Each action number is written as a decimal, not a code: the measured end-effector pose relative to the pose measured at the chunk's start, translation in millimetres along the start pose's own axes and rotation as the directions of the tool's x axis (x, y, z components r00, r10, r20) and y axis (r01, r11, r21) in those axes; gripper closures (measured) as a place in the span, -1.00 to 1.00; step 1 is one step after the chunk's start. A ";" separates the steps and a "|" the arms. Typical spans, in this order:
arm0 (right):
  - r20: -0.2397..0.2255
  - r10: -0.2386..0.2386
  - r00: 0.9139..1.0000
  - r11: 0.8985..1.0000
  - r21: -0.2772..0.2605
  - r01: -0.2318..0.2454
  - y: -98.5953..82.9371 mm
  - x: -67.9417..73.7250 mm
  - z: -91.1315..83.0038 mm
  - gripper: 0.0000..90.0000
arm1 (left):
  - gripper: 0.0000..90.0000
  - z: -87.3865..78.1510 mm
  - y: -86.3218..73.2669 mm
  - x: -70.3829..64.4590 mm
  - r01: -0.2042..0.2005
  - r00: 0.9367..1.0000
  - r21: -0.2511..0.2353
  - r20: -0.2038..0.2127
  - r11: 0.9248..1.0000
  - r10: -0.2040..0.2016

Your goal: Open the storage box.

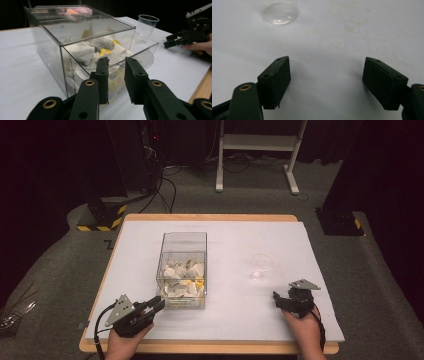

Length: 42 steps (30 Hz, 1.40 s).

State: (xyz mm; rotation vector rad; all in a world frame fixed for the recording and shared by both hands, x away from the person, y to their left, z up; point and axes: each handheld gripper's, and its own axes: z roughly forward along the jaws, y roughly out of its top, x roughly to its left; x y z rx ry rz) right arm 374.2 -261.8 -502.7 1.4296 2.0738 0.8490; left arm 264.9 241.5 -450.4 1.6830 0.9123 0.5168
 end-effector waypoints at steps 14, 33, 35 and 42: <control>0.000 0.001 1.000 1.000 -0.002 -0.001 -0.1 0.0 0.1 -0.50 | 0.43 18.9 19.4 5.4 -0.012 0.989 -0.013 -0.150 1.000 0.010; -0.001 -0.001 1.000 1.000 0.001 0.001 -0.1 0.0 0.0 -0.50 | 0.40 31.8 5.0 14.4 0.074 0.975 0.004 -0.208 0.997 -0.071; -0.001 -0.001 1.000 1.000 0.001 0.001 -0.1 0.1 -0.1 -0.50 | 0.40 32.6 4.8 13.9 0.079 0.975 0.002 -0.208 0.997 -0.077; 0.000 -0.002 1.000 1.000 0.000 0.002 -0.1 0.2 -0.1 -0.50 | 0.42 34.7 4.6 14.8 0.099 0.974 -0.001 -0.203 0.995 -0.097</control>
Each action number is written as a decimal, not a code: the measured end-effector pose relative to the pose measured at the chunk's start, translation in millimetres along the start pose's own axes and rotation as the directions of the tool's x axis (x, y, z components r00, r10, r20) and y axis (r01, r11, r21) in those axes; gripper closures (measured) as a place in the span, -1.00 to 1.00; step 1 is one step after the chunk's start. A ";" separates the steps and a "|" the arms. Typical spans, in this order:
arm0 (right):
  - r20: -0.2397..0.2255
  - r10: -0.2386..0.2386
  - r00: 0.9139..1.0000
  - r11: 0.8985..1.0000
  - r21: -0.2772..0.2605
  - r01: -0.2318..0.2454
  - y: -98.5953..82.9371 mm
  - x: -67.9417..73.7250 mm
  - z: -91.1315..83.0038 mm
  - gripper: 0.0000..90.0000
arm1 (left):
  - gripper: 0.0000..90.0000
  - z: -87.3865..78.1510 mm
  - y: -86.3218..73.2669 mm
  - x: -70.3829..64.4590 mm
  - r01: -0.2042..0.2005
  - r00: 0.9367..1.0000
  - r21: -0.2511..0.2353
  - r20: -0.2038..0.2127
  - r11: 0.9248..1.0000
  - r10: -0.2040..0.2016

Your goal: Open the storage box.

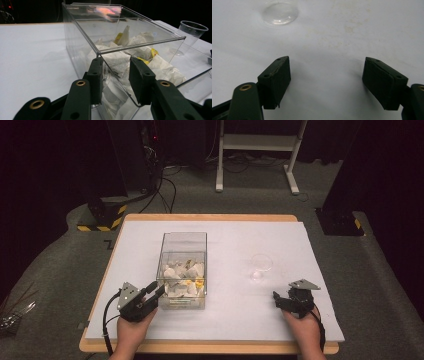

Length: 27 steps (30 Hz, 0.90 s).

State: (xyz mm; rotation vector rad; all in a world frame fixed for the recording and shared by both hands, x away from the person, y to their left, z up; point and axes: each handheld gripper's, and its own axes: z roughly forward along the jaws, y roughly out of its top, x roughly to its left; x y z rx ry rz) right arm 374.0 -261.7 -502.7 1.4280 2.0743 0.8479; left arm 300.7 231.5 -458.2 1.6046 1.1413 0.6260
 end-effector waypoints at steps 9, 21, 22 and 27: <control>-0.001 0.001 1.000 1.000 0.000 -0.001 0.1 -0.1 0.0 -0.50 | 0.40 5.3 -2.3 -0.7 -0.009 1.000 0.006 -0.010 1.000 0.009; -0.002 0.001 1.000 1.000 0.000 -0.001 0.0 -0.1 0.0 -0.50 | 0.44 1.0 -4.9 -1.7 -0.013 1.000 0.003 -0.007 1.000 0.013; -0.001 0.001 1.000 1.000 0.000 -0.001 0.0 -0.1 0.0 -0.50 | 0.45 0.2 -5.3 -2.3 -0.014 1.000 0.003 -0.007 1.000 0.014; -0.002 0.001 1.000 1.000 0.000 -0.001 0.0 -0.1 0.0 -0.49 | 0.45 -5.4 -7.8 -5.5 -0.028 1.000 0.008 -0.007 1.000 0.028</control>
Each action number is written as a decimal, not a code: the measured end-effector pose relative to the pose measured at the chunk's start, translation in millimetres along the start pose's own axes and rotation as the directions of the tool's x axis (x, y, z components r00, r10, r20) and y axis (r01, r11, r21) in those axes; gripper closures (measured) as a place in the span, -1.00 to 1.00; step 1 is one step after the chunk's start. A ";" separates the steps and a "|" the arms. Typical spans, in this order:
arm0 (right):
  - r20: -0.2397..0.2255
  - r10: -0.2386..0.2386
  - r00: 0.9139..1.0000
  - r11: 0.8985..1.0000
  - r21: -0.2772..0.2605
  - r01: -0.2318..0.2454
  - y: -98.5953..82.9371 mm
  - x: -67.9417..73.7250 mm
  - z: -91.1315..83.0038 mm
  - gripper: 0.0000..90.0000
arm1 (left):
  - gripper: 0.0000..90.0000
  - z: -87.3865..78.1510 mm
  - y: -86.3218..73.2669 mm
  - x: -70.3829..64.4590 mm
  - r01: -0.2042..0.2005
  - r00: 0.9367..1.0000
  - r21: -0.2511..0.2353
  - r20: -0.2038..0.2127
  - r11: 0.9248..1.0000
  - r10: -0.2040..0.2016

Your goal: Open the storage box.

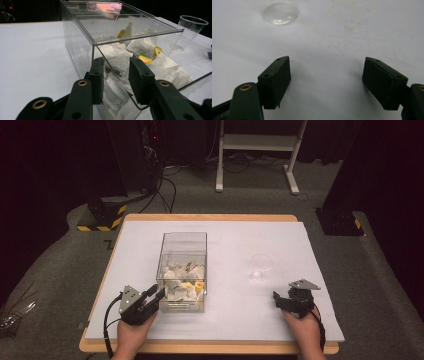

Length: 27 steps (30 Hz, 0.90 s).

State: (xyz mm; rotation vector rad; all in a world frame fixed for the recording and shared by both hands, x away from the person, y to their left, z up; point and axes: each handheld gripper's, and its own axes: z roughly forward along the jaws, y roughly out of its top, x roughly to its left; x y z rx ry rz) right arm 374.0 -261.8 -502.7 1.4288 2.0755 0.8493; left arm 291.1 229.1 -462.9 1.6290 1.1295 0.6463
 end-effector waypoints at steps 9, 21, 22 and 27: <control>0.000 -0.001 1.000 1.000 -0.001 0.001 -0.1 0.1 -0.1 -0.49 | 0.44 -10.1 -4.0 -5.6 -0.026 1.000 0.016 -0.001 1.000 0.026; -0.001 -0.002 1.000 1.000 -0.001 0.002 -0.1 0.1 -0.2 -0.48 | 0.47 -15.7 -5.0 -10.5 -0.037 0.999 0.033 -0.005 0.999 0.037; -0.001 -0.002 1.000 1.000 -0.001 0.002 -0.1 0.1 -0.1 -0.48 | 0.47 -16.0 -5.0 -10.9 -0.040 0.999 0.035 -0.007 0.999 0.041; -0.002 -0.001 1.000 1.000 -0.001 0.001 0.0 0.0 -0.1 -0.48 | 0.48 -16.9 -5.0 -12.3 -0.052 0.999 0.039 -0.012 0.998 0.052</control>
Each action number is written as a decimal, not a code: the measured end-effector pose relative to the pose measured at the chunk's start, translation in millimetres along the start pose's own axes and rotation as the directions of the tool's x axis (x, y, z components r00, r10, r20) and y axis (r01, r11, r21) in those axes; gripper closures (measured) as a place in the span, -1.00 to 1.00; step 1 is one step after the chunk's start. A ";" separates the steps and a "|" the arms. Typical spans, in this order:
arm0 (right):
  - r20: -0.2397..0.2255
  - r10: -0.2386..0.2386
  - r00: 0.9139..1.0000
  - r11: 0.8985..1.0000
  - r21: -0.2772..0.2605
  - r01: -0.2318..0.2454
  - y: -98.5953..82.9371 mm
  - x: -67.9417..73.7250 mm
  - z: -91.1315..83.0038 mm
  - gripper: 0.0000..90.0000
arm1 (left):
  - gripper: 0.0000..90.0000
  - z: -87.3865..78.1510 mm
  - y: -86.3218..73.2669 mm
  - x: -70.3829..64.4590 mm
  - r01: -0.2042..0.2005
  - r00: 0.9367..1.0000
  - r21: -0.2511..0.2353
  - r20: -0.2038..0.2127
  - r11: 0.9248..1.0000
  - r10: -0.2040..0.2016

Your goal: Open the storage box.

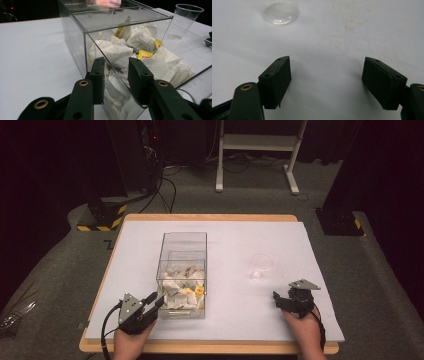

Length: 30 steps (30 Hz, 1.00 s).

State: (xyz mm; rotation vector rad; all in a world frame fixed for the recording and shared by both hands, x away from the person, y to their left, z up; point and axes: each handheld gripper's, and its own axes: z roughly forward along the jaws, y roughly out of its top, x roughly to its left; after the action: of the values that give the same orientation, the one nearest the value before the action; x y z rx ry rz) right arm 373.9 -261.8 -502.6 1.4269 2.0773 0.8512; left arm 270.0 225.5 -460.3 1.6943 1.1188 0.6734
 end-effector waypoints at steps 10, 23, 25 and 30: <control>-0.001 0.002 1.000 1.000 -0.002 -0.002 0.0 -0.1 0.3 -0.48 | 0.54 -7.9 -4.3 0.4 0.015 1.000 0.005 0.004 1.000 -0.015; -0.001 0.002 1.000 1.000 -0.002 -0.002 -0.1 -0.1 0.2 -0.48 | 0.55 -13.5 -6.6 -1.8 0.020 1.000 0.012 0.009 1.000 -0.020; -0.001 0.003 1.000 1.000 -0.002 -0.003 0.0 -0.1 0.2 -0.48 | 0.55 -13.6 -6.5 -2.1 0.023 1.000 0.014 0.009 1.000 -0.023; -0.001 0.002 1.000 1.000 -0.002 -0.002 0.0 -0.1 0.3 -0.48 | 0.53 -15.1 -6.3 -5.1 0.016 1.000 0.017 0.016 1.000 -0.016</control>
State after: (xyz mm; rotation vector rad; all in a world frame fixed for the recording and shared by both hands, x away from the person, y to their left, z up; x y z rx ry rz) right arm 374.1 -261.9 -502.8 1.4283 2.0752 0.8544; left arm 253.1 227.9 -460.0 1.7010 1.1287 0.6413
